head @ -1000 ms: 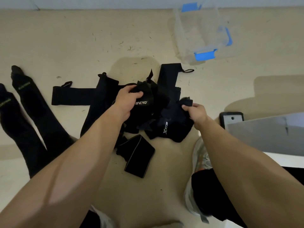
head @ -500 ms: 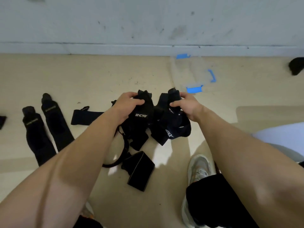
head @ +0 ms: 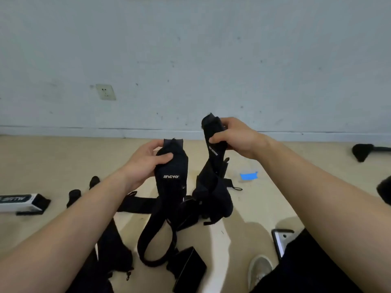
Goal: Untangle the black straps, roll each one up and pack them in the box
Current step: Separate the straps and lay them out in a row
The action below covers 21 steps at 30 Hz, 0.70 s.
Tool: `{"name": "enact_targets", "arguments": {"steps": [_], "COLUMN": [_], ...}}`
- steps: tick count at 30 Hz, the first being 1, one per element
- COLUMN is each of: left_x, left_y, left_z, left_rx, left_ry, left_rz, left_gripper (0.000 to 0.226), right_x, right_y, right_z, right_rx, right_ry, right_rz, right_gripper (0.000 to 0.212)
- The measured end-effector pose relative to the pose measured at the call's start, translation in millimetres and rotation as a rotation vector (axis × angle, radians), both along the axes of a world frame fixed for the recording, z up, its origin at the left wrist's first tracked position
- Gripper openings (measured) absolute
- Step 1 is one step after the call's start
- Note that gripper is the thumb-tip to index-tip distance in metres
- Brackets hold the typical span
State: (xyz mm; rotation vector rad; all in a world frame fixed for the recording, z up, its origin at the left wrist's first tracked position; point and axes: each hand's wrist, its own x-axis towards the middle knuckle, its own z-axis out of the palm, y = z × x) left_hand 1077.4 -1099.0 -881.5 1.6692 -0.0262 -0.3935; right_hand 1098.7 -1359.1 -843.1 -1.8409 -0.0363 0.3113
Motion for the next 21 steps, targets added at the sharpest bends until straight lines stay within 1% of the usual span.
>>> {"name": "enact_targets", "arguments": {"steps": [3, 5, 7, 9, 10, 13, 15, 17, 19, 21], "left_x": [-11.3, -14.5, -13.0, -10.7, -9.8, -7.9, -3.4, 2.9, 6.4, 6.1], "left_y": [6.4, 6.9, 4.3, 0.8, -0.4, -4.4, -3.8, -0.3, 2.3, 1.1], "left_z": [11.2, 11.9, 10.7, 6.9, 4.5, -1.1, -0.8, -1.7, -2.6, -3.6], "left_rx": [-0.134, -0.195, -0.181, -0.145, -0.132, -0.143, -0.162, -0.174, -0.179, -0.185], "left_ry": [-0.021, -0.017, -0.021, -0.031, -0.035, -0.052, -0.088, -0.131, -0.149, -0.146], "left_rz": [0.057, 0.096, 0.131, 0.157, 0.164, 0.179, 0.212, 0.251, 0.267, 0.270], "left_gripper": [0.035, 0.036, 0.032, 0.026, 0.023, 0.021, 0.019, 0.019, 0.021, 0.023], "right_x": [-6.3, -12.7, -17.8, -17.7, -15.3, -8.6, -4.6, -2.2, -0.2, 1.6], "right_y": [3.4, 4.8, 7.3, 13.1, 17.4, 30.2, 36.8, 41.6, 44.8, 48.2], "right_z": [27.0, 17.6, -3.5, -15.2, -16.3, -14.1, -16.5, -20.5, -21.7, -21.4], "right_rx": [0.159, 0.200, 0.131, -0.013, -0.042, 0.019, 0.022, 0.052, 0.130, 0.209], "right_ry": [-0.062, -0.059, 0.008, 0.060, 0.060, 0.018, 0.012, 0.034, 0.073, 0.104], "right_rz": [-0.015, -0.048, -0.074, -0.033, -0.007, 0.027, 0.055, 0.088, 0.110, 0.130], "right_gripper": [0.030, 0.029, 0.027, 0.027, 0.026, 0.022, 0.024, 0.031, 0.037, 0.036]}}
